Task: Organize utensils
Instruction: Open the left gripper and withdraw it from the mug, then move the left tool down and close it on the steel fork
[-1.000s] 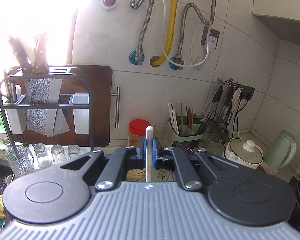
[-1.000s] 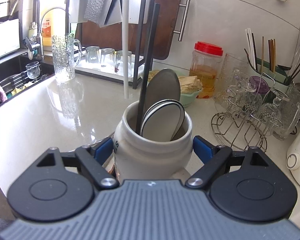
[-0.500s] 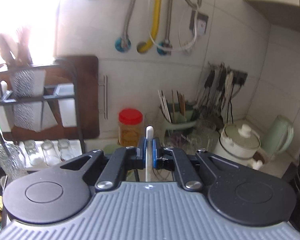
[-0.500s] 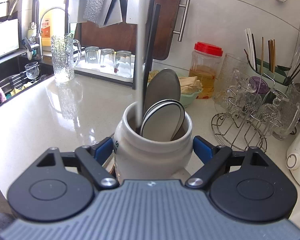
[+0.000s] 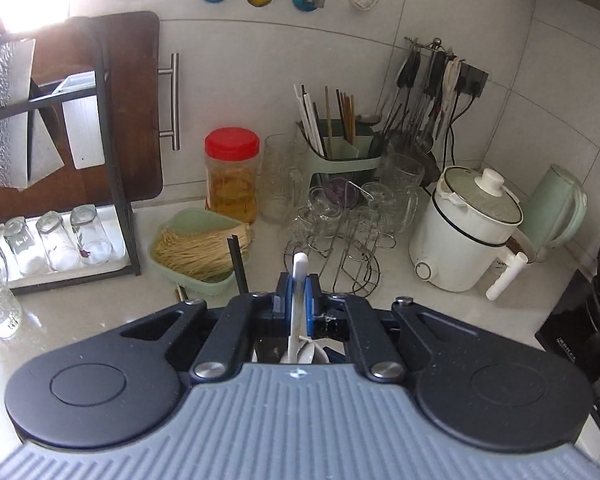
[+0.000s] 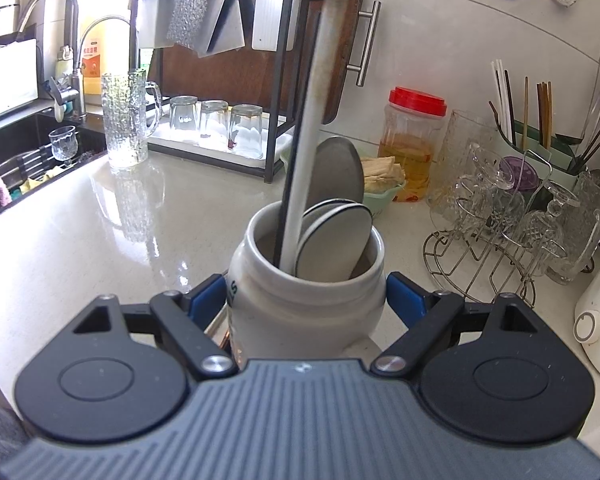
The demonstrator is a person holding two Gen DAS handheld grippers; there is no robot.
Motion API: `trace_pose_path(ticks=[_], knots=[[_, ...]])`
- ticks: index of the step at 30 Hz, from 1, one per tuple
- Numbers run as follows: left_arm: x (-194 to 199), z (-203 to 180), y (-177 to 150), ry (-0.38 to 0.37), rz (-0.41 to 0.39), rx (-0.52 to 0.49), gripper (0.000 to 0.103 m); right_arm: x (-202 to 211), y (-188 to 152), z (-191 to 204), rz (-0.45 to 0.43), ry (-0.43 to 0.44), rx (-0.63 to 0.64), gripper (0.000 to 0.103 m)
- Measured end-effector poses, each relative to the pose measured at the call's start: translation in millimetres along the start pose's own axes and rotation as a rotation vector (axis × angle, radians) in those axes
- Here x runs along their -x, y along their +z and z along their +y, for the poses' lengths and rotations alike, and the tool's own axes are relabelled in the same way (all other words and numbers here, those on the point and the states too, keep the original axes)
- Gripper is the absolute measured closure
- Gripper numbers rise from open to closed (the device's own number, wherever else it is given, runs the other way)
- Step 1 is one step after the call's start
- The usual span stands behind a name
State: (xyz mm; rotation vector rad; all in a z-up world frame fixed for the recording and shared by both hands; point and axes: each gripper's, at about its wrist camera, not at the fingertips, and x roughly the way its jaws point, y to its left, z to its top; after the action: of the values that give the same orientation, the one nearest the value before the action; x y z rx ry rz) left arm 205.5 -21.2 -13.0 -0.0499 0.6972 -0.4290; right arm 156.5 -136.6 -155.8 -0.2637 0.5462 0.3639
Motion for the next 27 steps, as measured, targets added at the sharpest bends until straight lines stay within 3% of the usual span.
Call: trace_pose_path(ticks=[8,10,12,17,21,27], knots=[[-2.9,6.9,8.1,-0.028,-0.008,0.022,0.095,-0.3,1.7,-1.0,0.010,0.002,0.001,0.014],[1.6,13.8,9.0,-0.037,-0.016,0.046,0.088,-0.4,2.7,-0.4,0.017,-0.002,-0.002,0.014],[7.9,23.2,8.6,-0.027,-0.033,0.074,0.067,-0.7,3.6,-0.1,0.026,-0.007,-0.006,0.014],[18.9,49.0,-1.2,0.014,-0.054,0.115,0.063,-1.1,6.3,0.8,0.054,-0.022,-0.016,0.014],[5.2,77.7,-23.2,0.057,0.022,0.163,0.063,-2.2,9.0,1.1,0.076,-0.029,-0.019,0.014],[-22.8,111.0,-61.1,0.061,0.129,0.205,0.063,-3.2,10.9,1.4,0.093,-0.039,-0.020,0.014]])
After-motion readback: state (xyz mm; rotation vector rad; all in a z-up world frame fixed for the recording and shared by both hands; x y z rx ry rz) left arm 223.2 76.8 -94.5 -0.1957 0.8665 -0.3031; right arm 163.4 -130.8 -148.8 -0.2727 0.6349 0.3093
